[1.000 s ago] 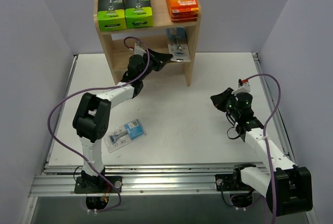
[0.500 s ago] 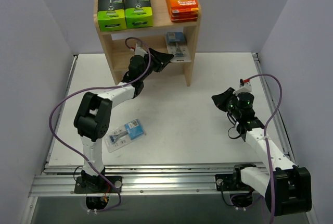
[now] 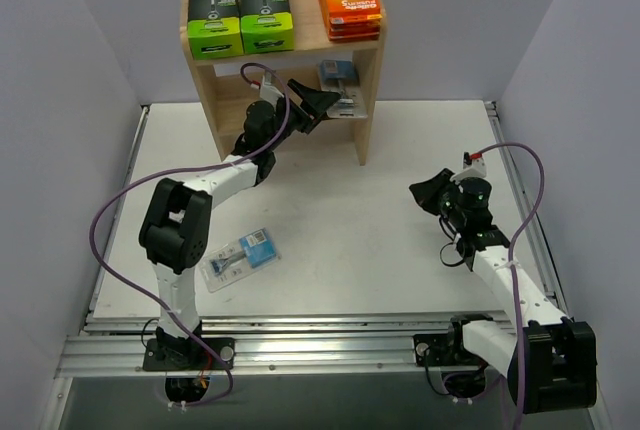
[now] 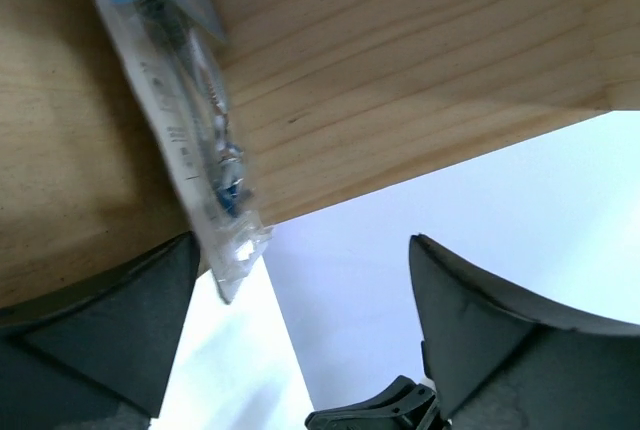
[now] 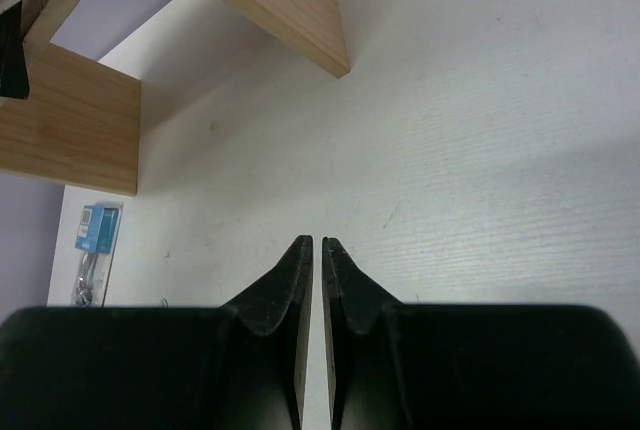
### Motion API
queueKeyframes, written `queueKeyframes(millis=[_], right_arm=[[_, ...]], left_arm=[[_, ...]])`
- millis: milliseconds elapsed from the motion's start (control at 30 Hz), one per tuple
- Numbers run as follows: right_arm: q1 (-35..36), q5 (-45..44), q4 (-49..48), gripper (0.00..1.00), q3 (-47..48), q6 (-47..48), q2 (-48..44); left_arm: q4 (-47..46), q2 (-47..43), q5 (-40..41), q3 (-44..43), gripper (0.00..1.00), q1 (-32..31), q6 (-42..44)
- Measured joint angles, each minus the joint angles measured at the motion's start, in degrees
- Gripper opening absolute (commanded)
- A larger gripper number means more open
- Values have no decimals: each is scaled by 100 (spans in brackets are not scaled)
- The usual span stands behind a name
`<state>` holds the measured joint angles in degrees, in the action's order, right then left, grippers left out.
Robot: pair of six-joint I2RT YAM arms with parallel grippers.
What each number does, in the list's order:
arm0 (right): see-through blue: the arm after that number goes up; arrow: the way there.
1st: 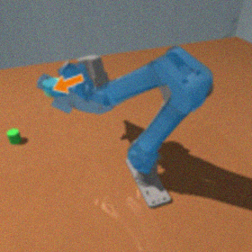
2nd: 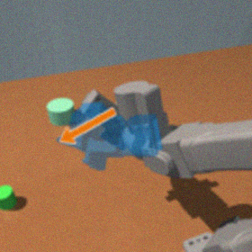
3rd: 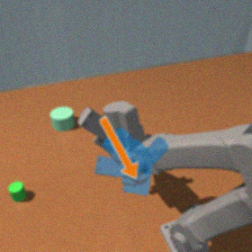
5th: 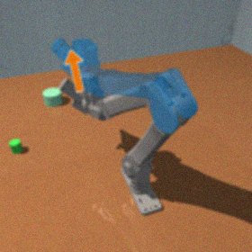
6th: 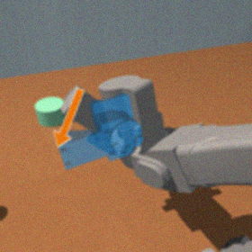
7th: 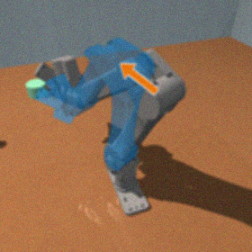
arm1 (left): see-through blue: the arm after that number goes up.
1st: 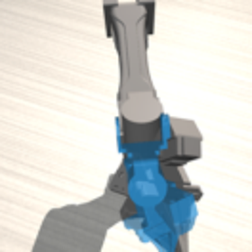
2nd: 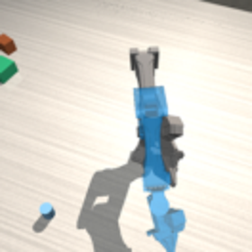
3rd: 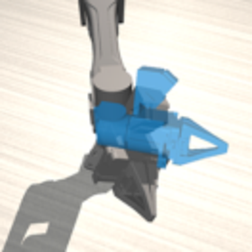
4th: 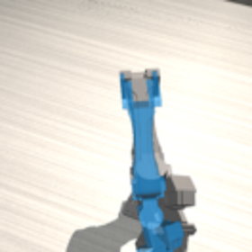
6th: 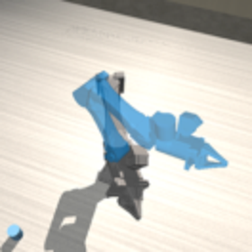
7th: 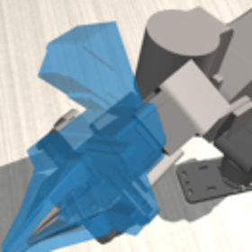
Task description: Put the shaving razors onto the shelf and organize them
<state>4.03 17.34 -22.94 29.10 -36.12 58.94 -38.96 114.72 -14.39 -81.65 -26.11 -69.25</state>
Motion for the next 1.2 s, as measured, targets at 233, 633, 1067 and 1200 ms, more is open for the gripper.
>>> queueKeyframes(millis=[233, 633, 1067, 1200], right_arm=[[-42, 37, 4, 6, -31, 15, 0], [-74, 81, 11, 6, -31, 39, 0], [-111, 98, 55, 7, -57, 72, 0], [-111, 98, 87, 7, -57, 125, -2]], left_arm=[[483, -136, -33, -127, 98, 2, 380], [1611, -223, 63, -562, 97, 0, 922], [2098, -251, 245, -761, 96, -57, 1255], [2240, -275, 376, -807, 96, -87, 1410]])
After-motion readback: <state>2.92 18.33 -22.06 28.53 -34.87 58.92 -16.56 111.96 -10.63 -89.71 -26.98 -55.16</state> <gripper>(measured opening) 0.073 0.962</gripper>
